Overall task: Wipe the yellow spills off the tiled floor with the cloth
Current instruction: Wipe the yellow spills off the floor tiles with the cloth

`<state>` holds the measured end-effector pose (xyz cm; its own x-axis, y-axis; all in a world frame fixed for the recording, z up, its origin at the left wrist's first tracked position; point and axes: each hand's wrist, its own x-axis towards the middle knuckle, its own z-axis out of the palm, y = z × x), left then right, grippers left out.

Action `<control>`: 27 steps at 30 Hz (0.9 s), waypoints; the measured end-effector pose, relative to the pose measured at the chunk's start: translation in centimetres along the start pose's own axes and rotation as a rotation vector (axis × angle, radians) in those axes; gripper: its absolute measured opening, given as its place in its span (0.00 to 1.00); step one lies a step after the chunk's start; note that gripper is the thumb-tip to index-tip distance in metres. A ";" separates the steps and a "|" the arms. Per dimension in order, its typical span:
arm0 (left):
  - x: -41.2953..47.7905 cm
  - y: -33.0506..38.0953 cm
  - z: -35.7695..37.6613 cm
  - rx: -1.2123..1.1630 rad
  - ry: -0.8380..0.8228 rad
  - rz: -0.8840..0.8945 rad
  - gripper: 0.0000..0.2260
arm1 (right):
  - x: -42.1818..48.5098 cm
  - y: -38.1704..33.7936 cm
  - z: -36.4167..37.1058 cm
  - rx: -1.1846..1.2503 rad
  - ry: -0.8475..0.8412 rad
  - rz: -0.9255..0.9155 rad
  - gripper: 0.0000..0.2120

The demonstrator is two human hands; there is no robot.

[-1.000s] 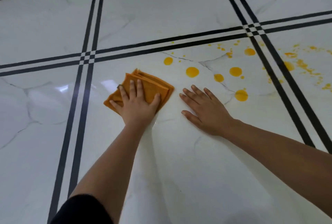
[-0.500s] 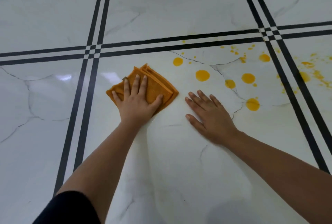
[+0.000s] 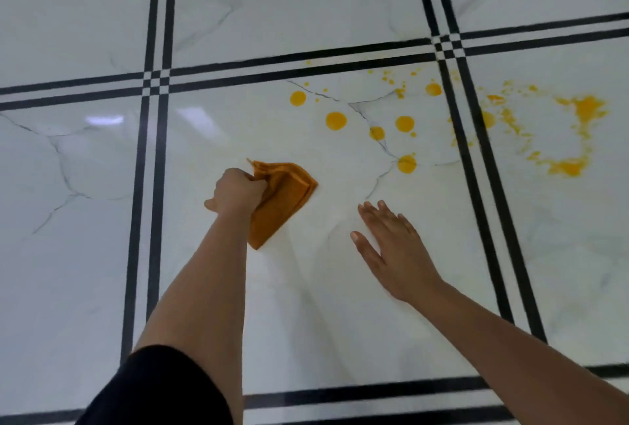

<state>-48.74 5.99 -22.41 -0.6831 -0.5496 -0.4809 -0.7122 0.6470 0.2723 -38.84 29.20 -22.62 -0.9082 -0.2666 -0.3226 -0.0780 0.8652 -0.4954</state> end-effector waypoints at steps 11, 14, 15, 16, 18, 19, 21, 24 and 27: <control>-20.1 4.1 -14.9 -0.368 -0.306 0.276 0.06 | -10.7 -12.0 -18.7 0.451 -0.033 0.233 0.28; -26.8 6.1 -22.7 -0.409 -0.449 0.436 0.07 | -14.0 -17.6 -26.2 0.521 -0.028 0.241 0.33; -28.8 7.0 -25.3 -0.376 -0.504 0.504 0.07 | -14.9 -19.2 -29.0 0.480 -0.022 0.220 0.36; -30.6 7.8 -28.0 -0.329 -0.545 0.564 0.08 | -15.7 -20.7 -31.9 0.414 -0.013 0.189 0.39; -34.1 9.4 -34.0 -0.239 -0.599 0.663 0.08 | -17.9 -24.0 -38.4 0.255 -0.047 0.132 0.42; -35.5 10.2 -36.6 -0.206 -0.620 0.705 0.07 | -18.8 -25.4 -41.2 0.183 -0.083 0.111 0.41; -38.4 11.5 -42.2 -0.170 -0.657 0.759 0.07 | -20.7 -28.4 -46.4 0.061 -0.139 0.071 0.33; -41.6 12.6 -49.3 -0.153 -0.703 0.825 0.09 | -23.0 -32.8 -51.7 0.007 -0.159 0.038 0.22; -43.2 12.6 -55.3 -0.125 -0.686 0.878 0.08 | -24.9 -37.4 -54.5 0.104 -0.146 0.028 0.11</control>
<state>-37.11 8.68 47.92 -0.7505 0.5035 -0.4280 -0.0650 0.5883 0.8060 -35.69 26.61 47.95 -0.8393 -0.3085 -0.4477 -0.0038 0.8268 -0.5626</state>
